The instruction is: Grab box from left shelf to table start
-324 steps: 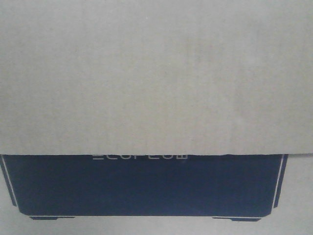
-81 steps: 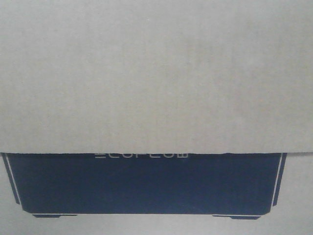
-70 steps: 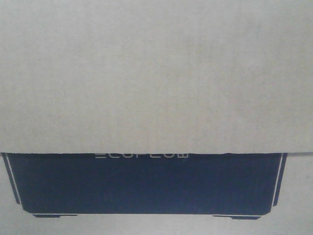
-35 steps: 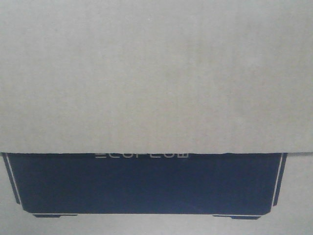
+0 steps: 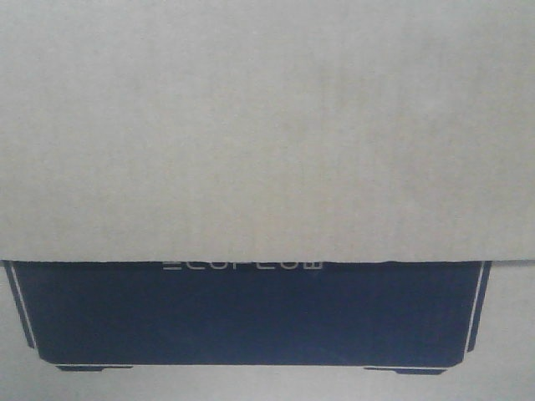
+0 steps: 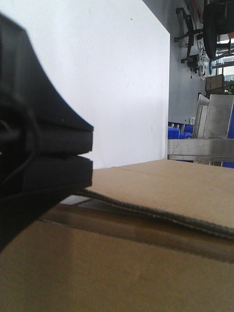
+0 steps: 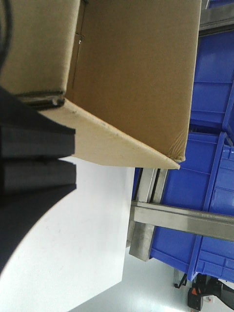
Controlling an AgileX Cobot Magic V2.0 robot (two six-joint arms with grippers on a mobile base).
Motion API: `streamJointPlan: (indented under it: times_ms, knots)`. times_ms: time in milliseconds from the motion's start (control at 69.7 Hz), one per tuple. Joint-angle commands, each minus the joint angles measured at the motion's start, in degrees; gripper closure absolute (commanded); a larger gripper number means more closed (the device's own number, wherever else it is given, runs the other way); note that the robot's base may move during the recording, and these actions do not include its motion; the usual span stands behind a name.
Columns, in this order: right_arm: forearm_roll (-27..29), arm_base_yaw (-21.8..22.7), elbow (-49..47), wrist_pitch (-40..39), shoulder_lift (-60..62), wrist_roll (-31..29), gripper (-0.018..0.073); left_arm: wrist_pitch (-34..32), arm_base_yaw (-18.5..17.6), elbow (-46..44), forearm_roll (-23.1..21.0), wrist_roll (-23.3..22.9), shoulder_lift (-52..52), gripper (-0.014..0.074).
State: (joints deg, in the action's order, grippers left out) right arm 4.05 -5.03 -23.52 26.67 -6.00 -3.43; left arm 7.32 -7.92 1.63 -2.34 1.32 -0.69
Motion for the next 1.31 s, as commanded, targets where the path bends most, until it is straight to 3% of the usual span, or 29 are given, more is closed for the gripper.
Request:
streamJointPlan:
  times_ms: [0, 330, 646, 1291]
  knots:
    - [-0.9, 0.0, -1.2, -6.4, -0.6, -0.5, 0.0503, -4.9, -0.3, 0.0, -0.4, 0.2, -0.6, 0.0700]
    - [-2.0, 8.0, 11.1, -11.1, 3.6, -0.8, 0.0503, -4.9, -0.3, 0.0, -0.4, 0.2, -0.6, 0.0700]
    - [1.0, 8.1, 24.4, -20.1, 7.4, -0.7, 0.0503, -4.9, -0.3, 0.0, -0.4, 0.2, -0.6, 0.0700]
    - [2.1, 8.1, 24.2, -21.8, 7.4, -0.3, 0.0503, -4.9, -0.3, 0.0, -0.4, 0.2, -0.6, 0.0700]
